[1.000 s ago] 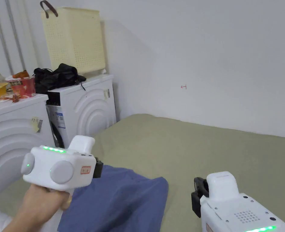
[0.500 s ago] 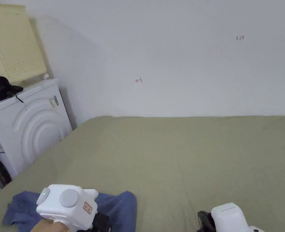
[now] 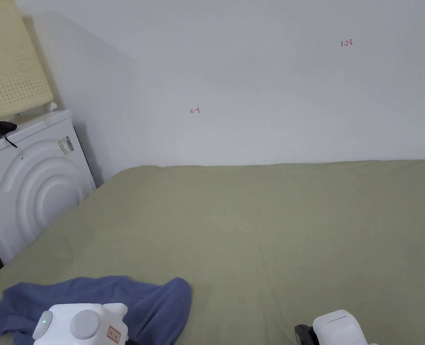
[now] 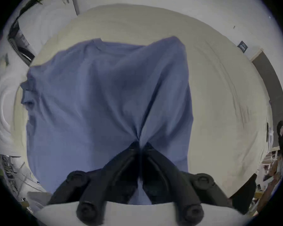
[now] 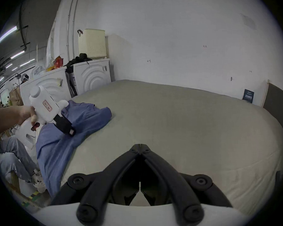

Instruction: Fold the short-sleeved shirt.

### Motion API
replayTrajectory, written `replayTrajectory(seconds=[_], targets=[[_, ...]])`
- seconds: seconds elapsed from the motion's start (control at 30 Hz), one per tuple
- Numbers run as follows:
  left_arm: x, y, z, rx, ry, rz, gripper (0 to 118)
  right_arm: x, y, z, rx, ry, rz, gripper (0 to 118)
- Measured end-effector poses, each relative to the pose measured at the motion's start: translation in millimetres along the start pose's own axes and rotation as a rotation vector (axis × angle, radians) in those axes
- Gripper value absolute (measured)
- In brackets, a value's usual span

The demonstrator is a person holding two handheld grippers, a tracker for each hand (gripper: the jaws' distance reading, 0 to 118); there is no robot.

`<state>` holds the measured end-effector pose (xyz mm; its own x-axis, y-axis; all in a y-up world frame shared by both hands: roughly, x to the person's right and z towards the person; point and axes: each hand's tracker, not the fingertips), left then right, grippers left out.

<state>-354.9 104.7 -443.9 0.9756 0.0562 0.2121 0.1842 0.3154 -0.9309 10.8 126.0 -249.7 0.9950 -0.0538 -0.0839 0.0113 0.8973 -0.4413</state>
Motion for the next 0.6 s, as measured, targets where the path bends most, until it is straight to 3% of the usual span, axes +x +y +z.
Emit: replayTrajectory(seconds=[0.07, 0.13, 0.27, 0.37, 0.47, 0.6], targets=[[-11, 9, 1, 0.045, -0.058, 0.017, 3, 5, 2, 2, 0.0, -0.006, 0.0, 0], [-3, 1, 14, 0.161, -0.026, 0.036, 3, 11, 4, 9, 0.008, -0.017, -0.016, 0], [7, 19, 44, 0.295, -0.166, 0.125, 3, 28, 8, 21, 0.02, -0.046, -0.017, 0], [52, 41, 72, 0.345, -0.142, -0.013, 3, 48, 12, 36, 0.03, -0.081, -0.026, 0], [99, 58, 89, 0.383, -0.212, -0.078, 3, 71, 14, 53, 0.05, -0.137, -0.034, 0], [208, 61, 117, 0.39, -0.246, -0.276, 3, 110, 16, 82, 0.071, -0.242, -0.057, 0]])
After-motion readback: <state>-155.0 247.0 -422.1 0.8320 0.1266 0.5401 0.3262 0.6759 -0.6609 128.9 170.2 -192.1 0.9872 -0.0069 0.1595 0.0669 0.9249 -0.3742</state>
